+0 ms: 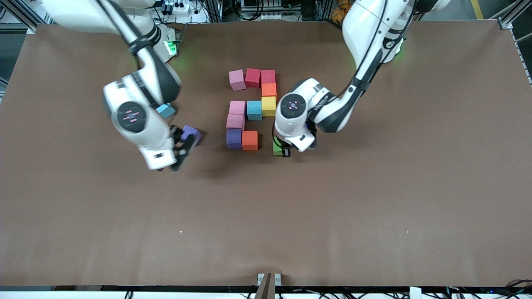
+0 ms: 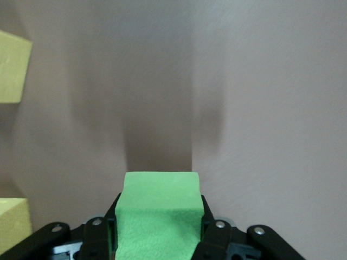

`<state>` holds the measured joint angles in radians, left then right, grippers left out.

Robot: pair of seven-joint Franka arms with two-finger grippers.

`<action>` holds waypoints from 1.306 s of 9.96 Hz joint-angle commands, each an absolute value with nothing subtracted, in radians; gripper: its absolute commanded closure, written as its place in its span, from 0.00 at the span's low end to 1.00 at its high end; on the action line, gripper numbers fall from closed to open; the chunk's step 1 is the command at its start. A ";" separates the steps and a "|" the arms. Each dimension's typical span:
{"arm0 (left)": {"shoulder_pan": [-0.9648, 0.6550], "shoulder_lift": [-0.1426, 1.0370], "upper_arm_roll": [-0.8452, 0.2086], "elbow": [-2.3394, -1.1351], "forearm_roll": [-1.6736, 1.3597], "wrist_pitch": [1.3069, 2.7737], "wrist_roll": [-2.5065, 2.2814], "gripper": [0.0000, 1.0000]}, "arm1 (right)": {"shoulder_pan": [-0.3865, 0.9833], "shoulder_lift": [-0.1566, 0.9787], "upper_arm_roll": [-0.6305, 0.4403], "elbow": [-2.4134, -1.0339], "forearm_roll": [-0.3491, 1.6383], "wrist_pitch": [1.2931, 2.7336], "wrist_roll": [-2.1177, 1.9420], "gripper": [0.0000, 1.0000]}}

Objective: Form number 2 with 11 blocks

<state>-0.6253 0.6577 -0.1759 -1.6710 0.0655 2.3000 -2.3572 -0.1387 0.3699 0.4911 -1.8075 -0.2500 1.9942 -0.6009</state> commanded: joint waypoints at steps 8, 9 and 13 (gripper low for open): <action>-0.706 0.713 -0.164 -1.654 0.092 2.342 -2.352 1.00 | -0.501 0.201 0.503 -1.833 -0.123 1.950 -0.621 0.00; -0.706 0.713 -0.164 -1.651 0.091 2.342 -2.352 1.00 | -0.544 0.204 0.503 -1.833 -0.062 1.953 -0.615 0.00; -0.712 0.738 -0.164 -1.608 0.094 2.342 -2.352 1.00 | -0.546 0.184 0.505 -1.818 -0.052 1.934 -0.429 0.00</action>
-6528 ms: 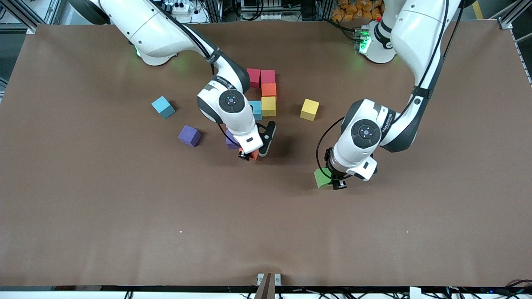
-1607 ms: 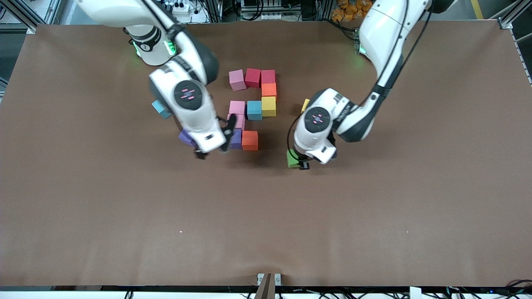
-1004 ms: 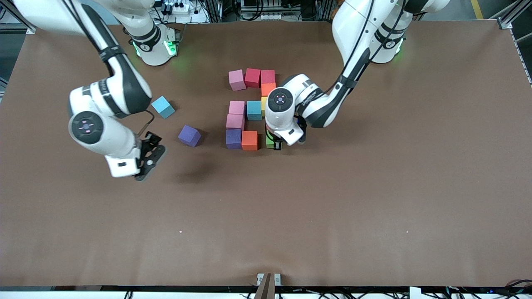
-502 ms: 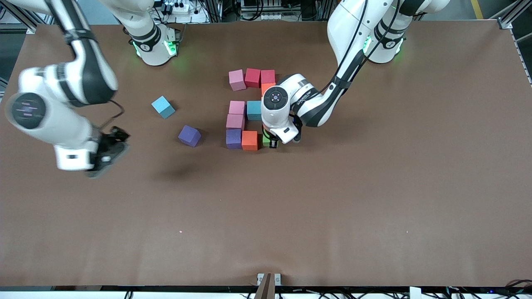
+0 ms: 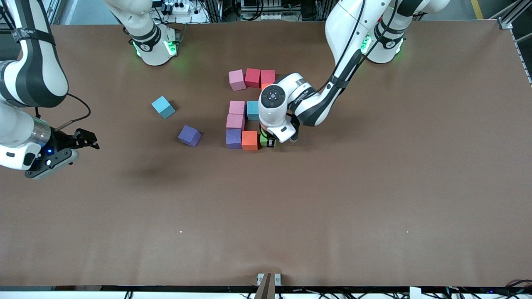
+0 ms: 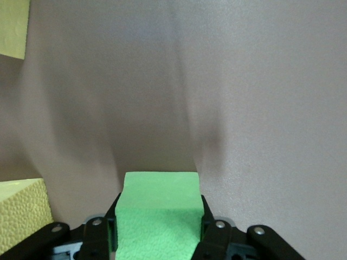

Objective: Form number 2 with 11 blocks

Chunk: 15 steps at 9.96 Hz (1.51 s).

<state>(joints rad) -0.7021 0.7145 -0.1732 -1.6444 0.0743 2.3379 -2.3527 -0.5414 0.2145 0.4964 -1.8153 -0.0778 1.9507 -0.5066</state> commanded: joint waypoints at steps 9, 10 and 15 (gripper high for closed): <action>-0.704 0.749 -0.164 -1.588 0.095 2.349 -2.347 0.01 | -0.590 0.190 0.500 -1.645 -0.085 1.819 -0.153 0.00; -0.710 0.743 -0.163 -1.571 0.094 2.345 -2.350 0.00 | -0.594 0.189 0.503 -1.635 -0.083 1.812 -0.156 0.00; -0.672 0.583 -0.138 -1.534 0.109 2.119 -2.295 0.00 | -0.589 0.181 0.503 -1.529 -0.101 1.693 -0.146 0.00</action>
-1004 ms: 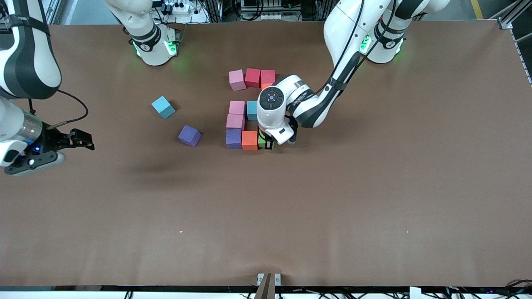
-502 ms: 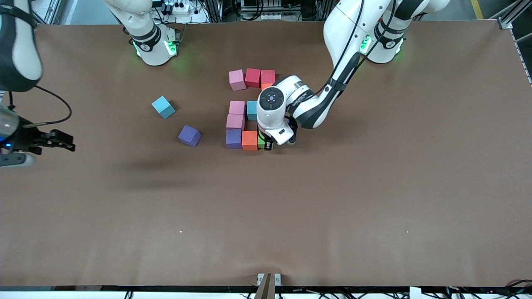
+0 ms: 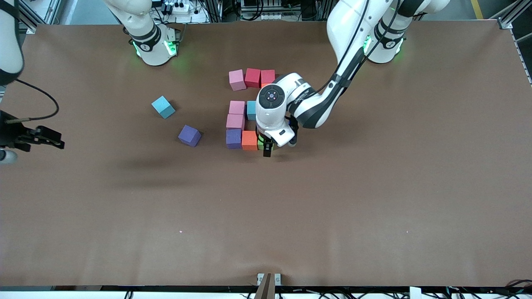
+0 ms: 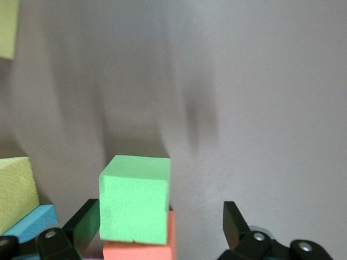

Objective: Form number 2 with 11 blocks

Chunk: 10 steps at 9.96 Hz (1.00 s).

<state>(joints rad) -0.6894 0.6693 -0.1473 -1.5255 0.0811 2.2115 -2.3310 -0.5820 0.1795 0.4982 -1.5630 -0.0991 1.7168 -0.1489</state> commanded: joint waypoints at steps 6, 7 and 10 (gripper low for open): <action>-0.462 0.428 -0.137 -1.477 0.155 1.919 -1.935 0.00 | -0.606 0.164 0.512 -1.528 -0.058 1.654 -0.155 0.00; -0.430 0.405 -0.138 -1.477 0.155 1.904 -1.858 0.00 | -0.606 0.131 0.511 -1.537 -0.055 1.654 -0.158 0.00; -0.344 0.336 -0.143 -1.482 0.135 1.756 -1.534 0.00 | -0.603 0.081 0.509 -1.592 0.015 1.747 -0.156 0.00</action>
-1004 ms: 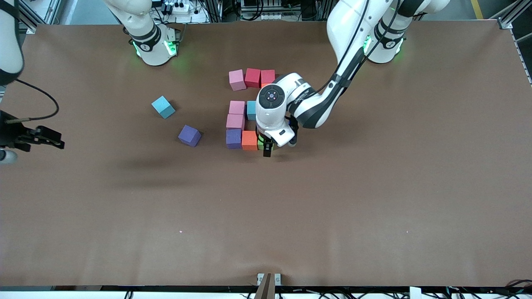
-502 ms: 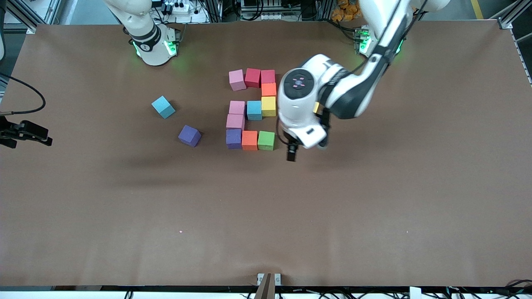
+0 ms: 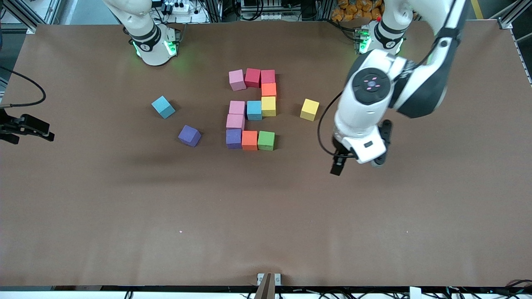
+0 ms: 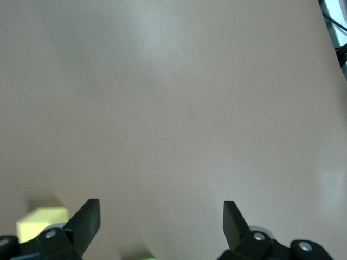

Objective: Form number 2 with 11 blocks

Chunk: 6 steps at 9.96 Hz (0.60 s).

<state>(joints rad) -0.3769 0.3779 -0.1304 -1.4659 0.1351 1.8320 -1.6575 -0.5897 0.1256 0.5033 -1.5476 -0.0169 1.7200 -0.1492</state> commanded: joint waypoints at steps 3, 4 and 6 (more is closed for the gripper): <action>-0.204 0.182 -0.183 -1.624 0.074 1.677 -1.147 0.00 | -0.607 0.080 0.505 -1.568 0.071 1.708 -0.158 0.00; -0.175 0.111 -0.184 -1.696 0.071 1.669 -1.015 0.00 | -0.610 0.080 0.500 -1.563 0.069 1.704 -0.158 0.00; -0.173 0.013 -0.123 -1.752 0.063 1.643 -0.771 0.00 | -0.623 0.080 0.503 -1.557 0.063 1.706 -0.160 0.00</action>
<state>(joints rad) -0.1779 0.1123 -0.1534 -1.6692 0.0848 1.6506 -0.9065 -0.5989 0.1025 0.4939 -1.5520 0.0399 1.7155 -0.1492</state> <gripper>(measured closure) 0.000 0.000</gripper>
